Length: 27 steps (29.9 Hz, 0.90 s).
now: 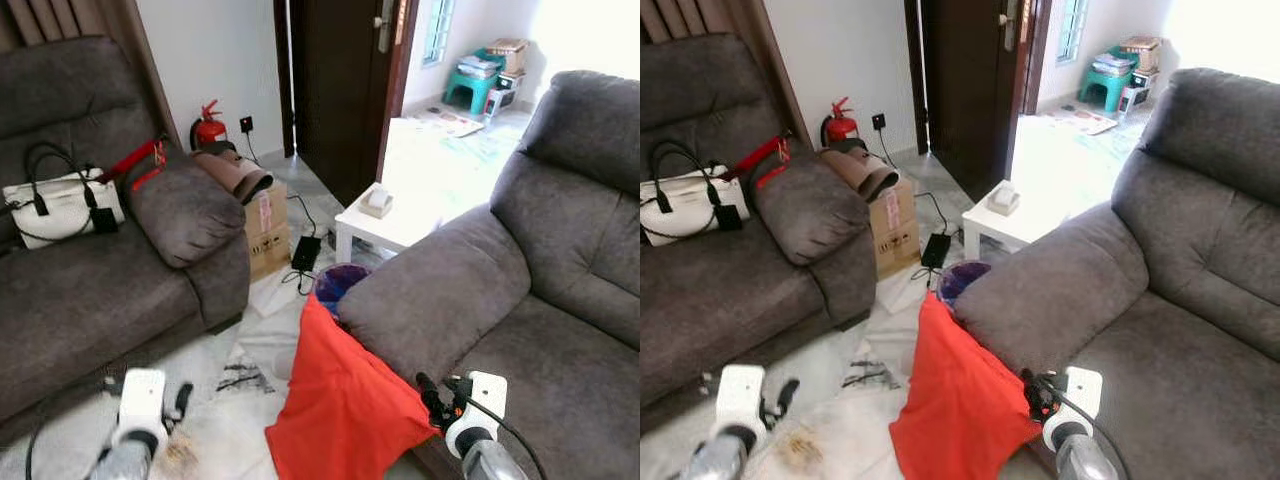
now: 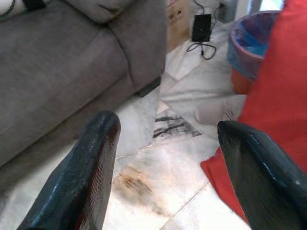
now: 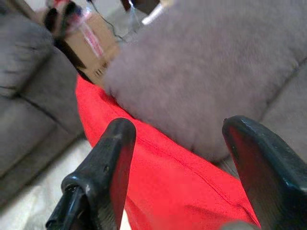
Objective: Move the pillow to the sofa from floor
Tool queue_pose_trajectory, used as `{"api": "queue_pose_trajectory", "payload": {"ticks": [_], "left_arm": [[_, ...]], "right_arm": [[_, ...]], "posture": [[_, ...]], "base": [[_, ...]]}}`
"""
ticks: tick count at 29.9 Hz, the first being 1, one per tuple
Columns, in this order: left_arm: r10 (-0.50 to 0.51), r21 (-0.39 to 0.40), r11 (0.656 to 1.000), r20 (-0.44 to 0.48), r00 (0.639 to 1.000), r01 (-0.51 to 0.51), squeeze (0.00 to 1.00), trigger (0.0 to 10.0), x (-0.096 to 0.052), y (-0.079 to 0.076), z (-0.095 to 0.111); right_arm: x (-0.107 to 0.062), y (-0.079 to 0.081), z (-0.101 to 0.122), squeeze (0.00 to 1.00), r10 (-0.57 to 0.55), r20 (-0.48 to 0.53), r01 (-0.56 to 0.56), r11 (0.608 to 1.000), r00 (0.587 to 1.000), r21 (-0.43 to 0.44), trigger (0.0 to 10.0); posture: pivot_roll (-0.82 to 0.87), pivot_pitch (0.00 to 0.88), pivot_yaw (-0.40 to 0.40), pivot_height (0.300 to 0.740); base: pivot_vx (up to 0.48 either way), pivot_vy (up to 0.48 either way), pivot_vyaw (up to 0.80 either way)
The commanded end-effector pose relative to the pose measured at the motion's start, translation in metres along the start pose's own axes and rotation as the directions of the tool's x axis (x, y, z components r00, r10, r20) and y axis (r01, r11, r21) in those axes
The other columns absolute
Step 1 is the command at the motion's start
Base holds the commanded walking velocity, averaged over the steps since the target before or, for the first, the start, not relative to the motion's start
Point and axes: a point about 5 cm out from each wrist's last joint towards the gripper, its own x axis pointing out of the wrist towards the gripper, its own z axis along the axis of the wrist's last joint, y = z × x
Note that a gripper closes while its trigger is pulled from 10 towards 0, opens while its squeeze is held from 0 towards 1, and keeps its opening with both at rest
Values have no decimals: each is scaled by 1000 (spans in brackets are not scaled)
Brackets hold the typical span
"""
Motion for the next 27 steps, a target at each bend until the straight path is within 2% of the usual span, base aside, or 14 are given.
{"api": "queue_pose_trajectory", "payload": {"ticks": [1, 6, 11, 16, 24, 27], "left_arm": [[13, 23, 1000, 55, 998, -14, 0, 10000, -4, 7, 5], [42, 0, 999, 67, 997, -42, 0, 10000, -6, 12, 6], [34, -4, 999, 80, 996, -34, 0, 10000, -1, 8, 11], [19, 6, 1000, 106, 994, -19, 0, 10000, 3, 2, 19], [24, -9, 1000, 139, 990, -23, 0, 10000, 6, 2, 27], [31, -14, 999, 144, 989, -30, 0, 10000, 9, 1, 31]], "right_arm": [[-4, -4, -1, 0, -21, 28, 21, 1000, 999, 8, 10000], [-5, -6, -1, 0, -42, 30, 41, 999, 999, 7, 10000], [0, -8, 6, 0, -50, 17, 50, 998, 999, -24, 10000], [2, -9, 13, 0, -48, 57, 49, 999, 997, -21, 10000], [3, -7, 15, 0, -54, 73, 54, 999, 996, 6, 10000], [3, -4, 11, 0, -47, 43, 48, 999, 998, -11, 10000]], "posture": [[38, 0, 36, 740], [51, 0, 30, 740], [59, 0, 18, 740], [64, 0, 5, 720], [67, 0, -3, 720], [73, 0, -11, 720]], "base": [[0, 0, 0], [0, 0, 0], [0, 0, 0], [0, 0, 0], [0, 0, 0], [0, 0, 0]]}}
